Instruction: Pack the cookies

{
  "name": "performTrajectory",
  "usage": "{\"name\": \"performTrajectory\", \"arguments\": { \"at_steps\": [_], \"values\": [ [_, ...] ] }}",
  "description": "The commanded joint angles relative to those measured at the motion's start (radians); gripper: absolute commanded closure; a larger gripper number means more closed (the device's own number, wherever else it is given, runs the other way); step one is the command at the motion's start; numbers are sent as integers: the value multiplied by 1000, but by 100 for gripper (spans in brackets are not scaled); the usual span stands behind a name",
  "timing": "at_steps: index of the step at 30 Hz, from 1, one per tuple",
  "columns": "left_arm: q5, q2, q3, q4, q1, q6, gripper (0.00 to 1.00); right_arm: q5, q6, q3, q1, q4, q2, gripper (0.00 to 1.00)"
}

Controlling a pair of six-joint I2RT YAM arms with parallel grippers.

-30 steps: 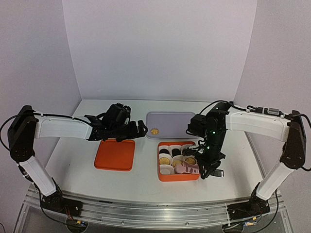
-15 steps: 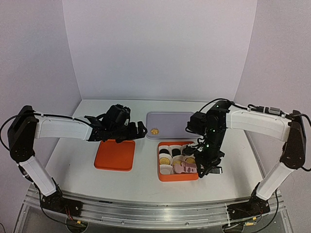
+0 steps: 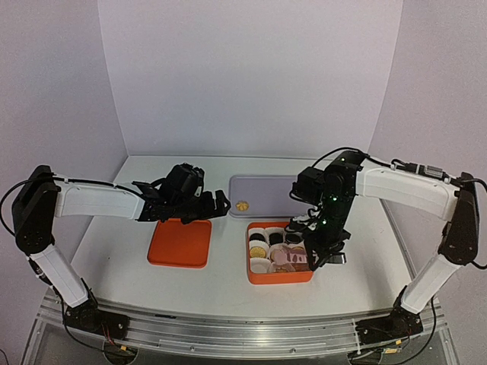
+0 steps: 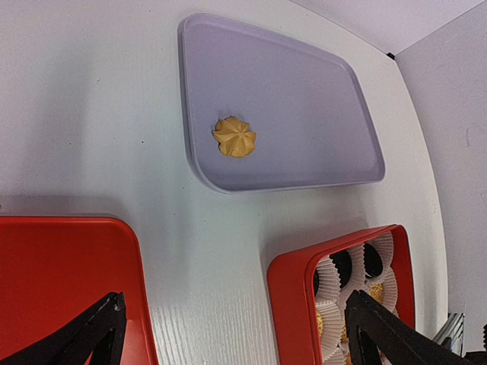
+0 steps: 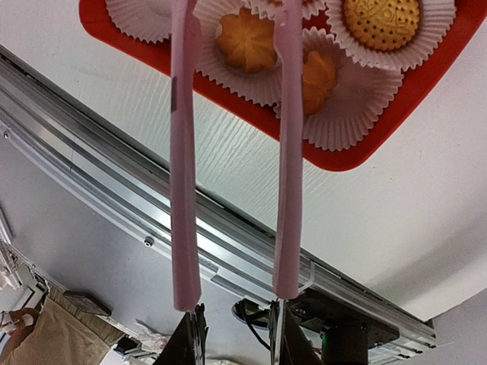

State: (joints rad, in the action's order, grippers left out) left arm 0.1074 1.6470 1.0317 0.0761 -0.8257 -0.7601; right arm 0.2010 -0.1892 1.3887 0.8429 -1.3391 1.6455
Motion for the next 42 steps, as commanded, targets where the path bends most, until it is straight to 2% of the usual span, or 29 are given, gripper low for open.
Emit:
{"name": "performTrajectory", "arguments": {
  "at_steps": [1,6,10,17,25,29,36,42],
  "values": [
    [9,-35,6,-24,2,-2,0,-59,-16,109,4,-349,-48,75],
    [10,-41,5,-23,2,3,0,-132,-37,187,5,-355,-52,76],
    [10,-48,-1,-31,2,9,0,-224,-39,255,4,-306,19,77],
    [-1,-56,-14,-40,2,9,0,-317,2,522,0,-200,300,77],
    [6,-83,-41,-33,2,-10,0,-299,59,859,-55,-146,627,76],
    [14,-94,-37,-16,2,-5,0,-281,65,994,-69,-144,741,74],
    [23,-111,-43,-8,2,-3,0,-307,88,1037,-74,-136,793,66],
    [29,-122,-56,-9,2,-2,0,-277,103,1055,-73,-130,839,65]
  ]
}}
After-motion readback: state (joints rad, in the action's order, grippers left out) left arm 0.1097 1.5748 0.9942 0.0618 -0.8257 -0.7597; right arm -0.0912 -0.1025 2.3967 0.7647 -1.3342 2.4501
